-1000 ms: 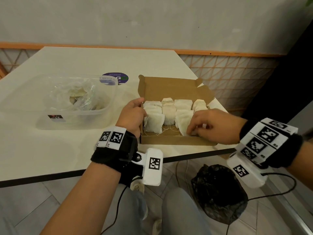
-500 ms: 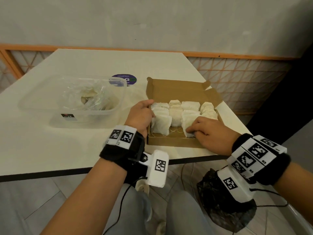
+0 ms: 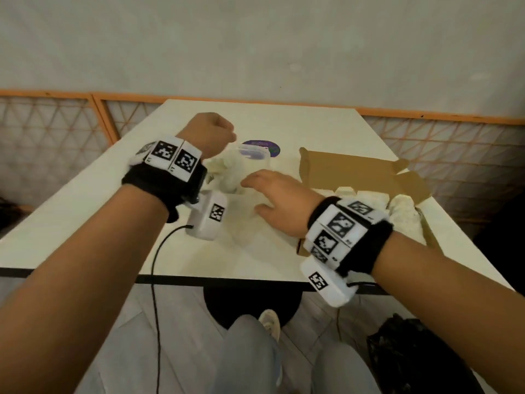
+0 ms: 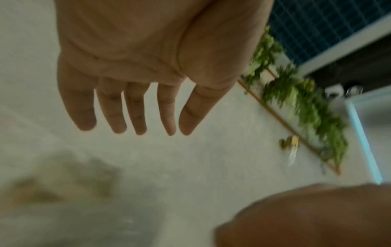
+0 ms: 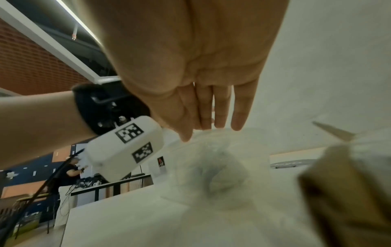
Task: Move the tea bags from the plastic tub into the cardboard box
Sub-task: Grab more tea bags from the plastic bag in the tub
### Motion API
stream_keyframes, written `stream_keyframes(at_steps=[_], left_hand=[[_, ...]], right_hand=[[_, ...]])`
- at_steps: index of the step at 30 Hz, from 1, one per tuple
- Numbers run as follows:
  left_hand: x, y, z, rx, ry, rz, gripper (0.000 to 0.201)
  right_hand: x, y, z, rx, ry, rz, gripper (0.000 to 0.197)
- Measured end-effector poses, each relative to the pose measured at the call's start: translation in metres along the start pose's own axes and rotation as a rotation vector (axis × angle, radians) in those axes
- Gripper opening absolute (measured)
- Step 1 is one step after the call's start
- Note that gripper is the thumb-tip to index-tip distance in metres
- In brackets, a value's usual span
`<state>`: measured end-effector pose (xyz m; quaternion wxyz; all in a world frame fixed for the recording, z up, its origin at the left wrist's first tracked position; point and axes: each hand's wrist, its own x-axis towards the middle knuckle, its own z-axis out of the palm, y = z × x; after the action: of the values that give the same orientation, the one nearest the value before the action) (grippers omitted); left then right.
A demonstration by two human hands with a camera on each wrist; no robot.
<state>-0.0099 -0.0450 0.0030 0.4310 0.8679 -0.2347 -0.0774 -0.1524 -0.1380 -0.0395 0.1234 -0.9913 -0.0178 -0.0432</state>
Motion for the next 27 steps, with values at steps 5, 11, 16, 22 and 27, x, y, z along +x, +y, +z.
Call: stream_keyframes(at_steps=[5, 11, 16, 22, 27], left_hand=[[0.029, -0.049, -0.011, 0.433, -0.093, -0.112, 0.049], [0.029, -0.064, -0.006, 0.511, -0.240, -0.166, 0.054], [0.022, -0.061, -0.010, 0.231, -0.237, -0.180, 0.019], [0.007, -0.060, -0.021, -0.357, -0.353, -0.223, 0.040], [0.006, -0.066, -0.027, -0.539, -0.362, -0.226, 0.053]], right_hand=[[0.015, -0.005, 0.006, -0.023, -0.087, 0.037, 0.035], [0.009, 0.008, -0.007, -0.100, -0.026, 0.143, 0.026], [0.019, -0.015, -0.015, 0.086, 0.202, 0.067, 0.028], [0.052, -0.019, 0.000, 0.222, 0.110, 0.206, 0.061], [0.063, -0.018, -0.002, 0.228, 0.192, 0.202, 0.047]])
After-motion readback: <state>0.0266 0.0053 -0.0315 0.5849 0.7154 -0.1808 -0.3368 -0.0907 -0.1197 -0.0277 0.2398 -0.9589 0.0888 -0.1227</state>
